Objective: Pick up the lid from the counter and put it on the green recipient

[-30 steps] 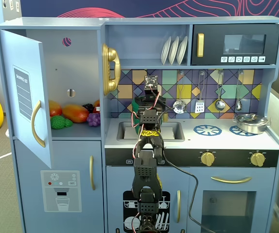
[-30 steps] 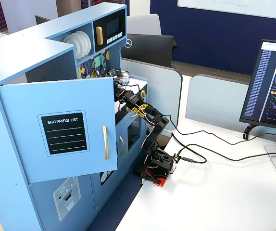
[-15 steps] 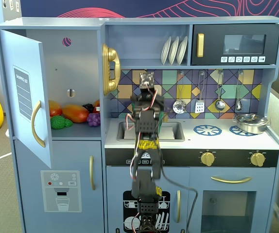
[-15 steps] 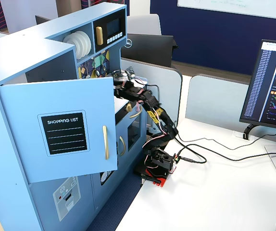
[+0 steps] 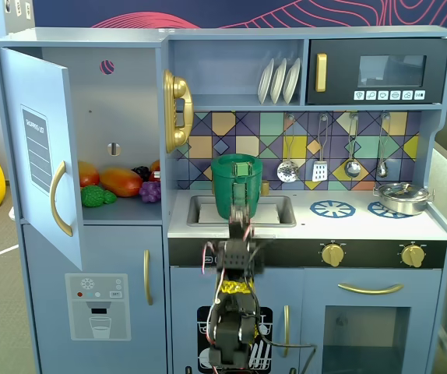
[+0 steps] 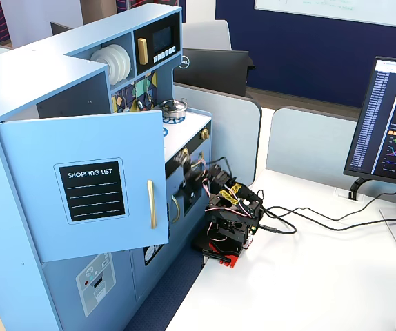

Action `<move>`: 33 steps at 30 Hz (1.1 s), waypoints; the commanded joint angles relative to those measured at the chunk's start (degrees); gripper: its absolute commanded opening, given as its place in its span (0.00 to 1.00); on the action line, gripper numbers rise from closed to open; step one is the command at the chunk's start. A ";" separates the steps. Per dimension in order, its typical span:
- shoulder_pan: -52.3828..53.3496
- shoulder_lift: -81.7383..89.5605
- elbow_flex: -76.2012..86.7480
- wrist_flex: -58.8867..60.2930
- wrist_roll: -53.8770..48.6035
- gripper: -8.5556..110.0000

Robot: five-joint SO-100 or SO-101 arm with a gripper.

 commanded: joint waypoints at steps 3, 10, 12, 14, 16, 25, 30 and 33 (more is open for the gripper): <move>-1.67 6.50 17.05 -1.32 5.01 0.07; -4.75 9.14 19.34 13.18 12.13 0.12; -4.66 9.14 19.34 17.75 11.34 0.12; -4.39 9.14 19.34 20.83 11.07 0.12; -4.39 9.14 19.42 24.35 7.56 0.13; -3.52 9.23 19.42 25.49 9.23 0.13; -3.25 9.23 19.42 25.49 9.23 0.13; -3.25 9.23 19.42 25.49 9.23 0.13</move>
